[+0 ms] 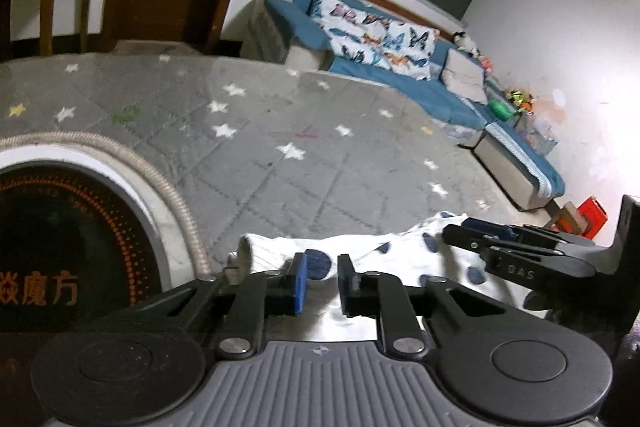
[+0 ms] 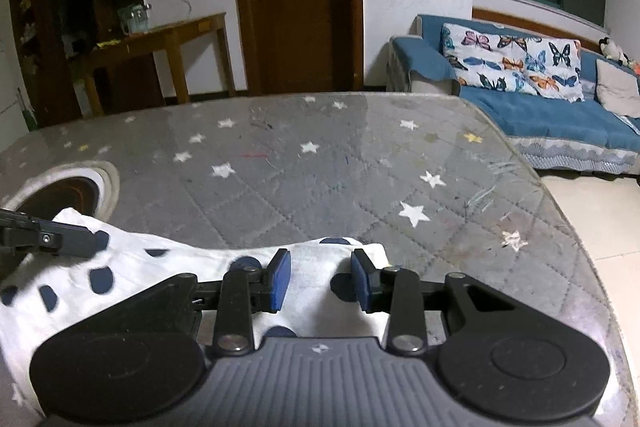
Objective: Fold clothes
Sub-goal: 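Lay the folded pants flat and open both grippers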
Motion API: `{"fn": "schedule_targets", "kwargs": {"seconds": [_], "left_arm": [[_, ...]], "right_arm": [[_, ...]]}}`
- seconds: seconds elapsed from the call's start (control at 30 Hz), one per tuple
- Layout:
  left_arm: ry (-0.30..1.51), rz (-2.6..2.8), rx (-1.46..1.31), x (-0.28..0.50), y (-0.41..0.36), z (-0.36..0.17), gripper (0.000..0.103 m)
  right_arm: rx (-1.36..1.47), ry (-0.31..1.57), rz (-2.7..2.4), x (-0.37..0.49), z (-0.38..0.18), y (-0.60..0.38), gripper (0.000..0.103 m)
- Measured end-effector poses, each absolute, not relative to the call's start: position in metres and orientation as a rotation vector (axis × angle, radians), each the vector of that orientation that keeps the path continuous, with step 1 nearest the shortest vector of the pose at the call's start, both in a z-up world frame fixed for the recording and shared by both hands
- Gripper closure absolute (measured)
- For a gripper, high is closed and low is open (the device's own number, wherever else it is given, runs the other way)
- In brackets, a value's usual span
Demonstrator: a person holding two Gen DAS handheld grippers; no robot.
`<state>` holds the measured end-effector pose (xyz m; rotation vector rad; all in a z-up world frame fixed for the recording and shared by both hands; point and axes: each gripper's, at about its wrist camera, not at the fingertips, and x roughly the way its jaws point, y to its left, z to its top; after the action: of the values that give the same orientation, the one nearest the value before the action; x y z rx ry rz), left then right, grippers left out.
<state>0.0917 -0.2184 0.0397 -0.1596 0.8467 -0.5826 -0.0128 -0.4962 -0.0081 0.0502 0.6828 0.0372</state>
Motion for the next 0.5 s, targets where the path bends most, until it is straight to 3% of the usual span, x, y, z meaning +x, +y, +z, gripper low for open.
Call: {"fn": "schedule_targets", "kwargs": {"seconds": [0.27,0.4,0.5], "left_arm": [[0.827,-0.595,-0.166,0.081,-0.210,0.045,0.090],[0.797,-0.623,-0.142,0.062,-0.207,0.056,0.089],[0.774,-0.659,-0.096,0.042,-0.208,0.059,0.089]], "right_arm": [[0.049,0.661,0.060,-0.029,0.001,-0.489,0.064],[0.035,0.629,0.106,-0.060,0.015,-0.474,0.050],[0.029,0.620,0.140,-0.085,0.019,-0.463,0.046]]}}
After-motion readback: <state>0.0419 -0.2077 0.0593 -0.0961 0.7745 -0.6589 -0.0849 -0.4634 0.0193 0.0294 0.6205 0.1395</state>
